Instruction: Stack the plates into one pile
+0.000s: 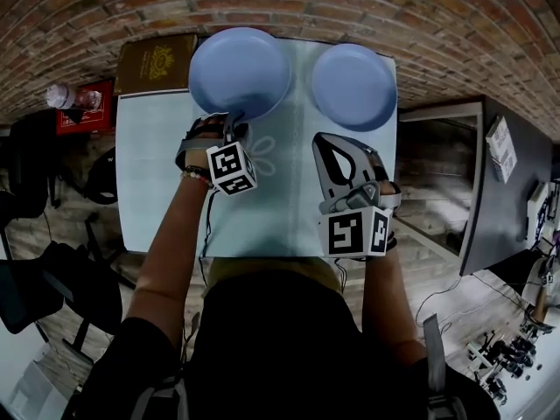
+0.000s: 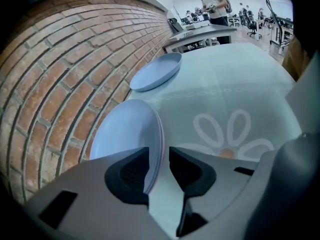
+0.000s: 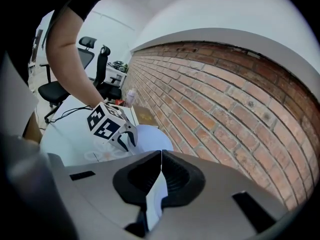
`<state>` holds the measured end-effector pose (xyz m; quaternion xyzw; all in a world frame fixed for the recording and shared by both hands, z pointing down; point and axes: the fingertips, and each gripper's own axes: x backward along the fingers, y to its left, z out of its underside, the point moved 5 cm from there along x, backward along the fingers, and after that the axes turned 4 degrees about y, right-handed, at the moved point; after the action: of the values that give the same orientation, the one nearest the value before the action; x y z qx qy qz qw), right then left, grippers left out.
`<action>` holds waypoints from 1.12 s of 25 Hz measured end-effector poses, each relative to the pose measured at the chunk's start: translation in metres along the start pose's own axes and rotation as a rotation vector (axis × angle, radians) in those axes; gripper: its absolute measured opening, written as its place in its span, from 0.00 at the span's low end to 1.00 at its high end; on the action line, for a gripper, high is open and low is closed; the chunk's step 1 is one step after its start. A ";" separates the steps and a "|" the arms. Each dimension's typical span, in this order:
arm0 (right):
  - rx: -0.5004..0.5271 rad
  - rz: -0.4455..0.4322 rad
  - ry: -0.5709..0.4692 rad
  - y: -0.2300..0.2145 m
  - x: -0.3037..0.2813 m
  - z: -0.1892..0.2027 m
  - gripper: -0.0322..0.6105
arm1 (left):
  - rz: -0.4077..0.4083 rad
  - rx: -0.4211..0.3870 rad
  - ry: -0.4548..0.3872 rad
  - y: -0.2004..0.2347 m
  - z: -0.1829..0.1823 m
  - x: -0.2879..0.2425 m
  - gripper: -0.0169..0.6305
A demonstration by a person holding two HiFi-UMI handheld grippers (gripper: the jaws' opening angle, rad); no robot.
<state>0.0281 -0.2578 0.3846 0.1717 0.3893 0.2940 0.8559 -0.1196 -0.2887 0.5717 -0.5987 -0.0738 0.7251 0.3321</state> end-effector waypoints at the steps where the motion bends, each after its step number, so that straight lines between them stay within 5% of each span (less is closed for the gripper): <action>1: 0.001 0.000 0.000 0.000 0.000 0.000 0.11 | 0.004 -0.004 0.005 0.000 0.001 -0.002 0.23; 11: 0.007 0.017 0.005 -0.006 0.003 0.001 0.11 | -0.022 -0.094 0.083 0.004 0.007 -0.016 0.22; 16: 0.002 0.023 0.002 -0.006 0.007 0.003 0.11 | -0.038 -0.178 0.106 -0.001 0.006 -0.017 0.12; 28: 0.002 0.029 -0.028 -0.008 0.013 0.002 0.11 | -0.041 -0.186 0.094 0.005 -0.003 0.018 0.10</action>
<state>0.0392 -0.2556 0.3742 0.1822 0.3751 0.3038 0.8566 -0.1198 -0.2830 0.5532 -0.6585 -0.1374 0.6795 0.2928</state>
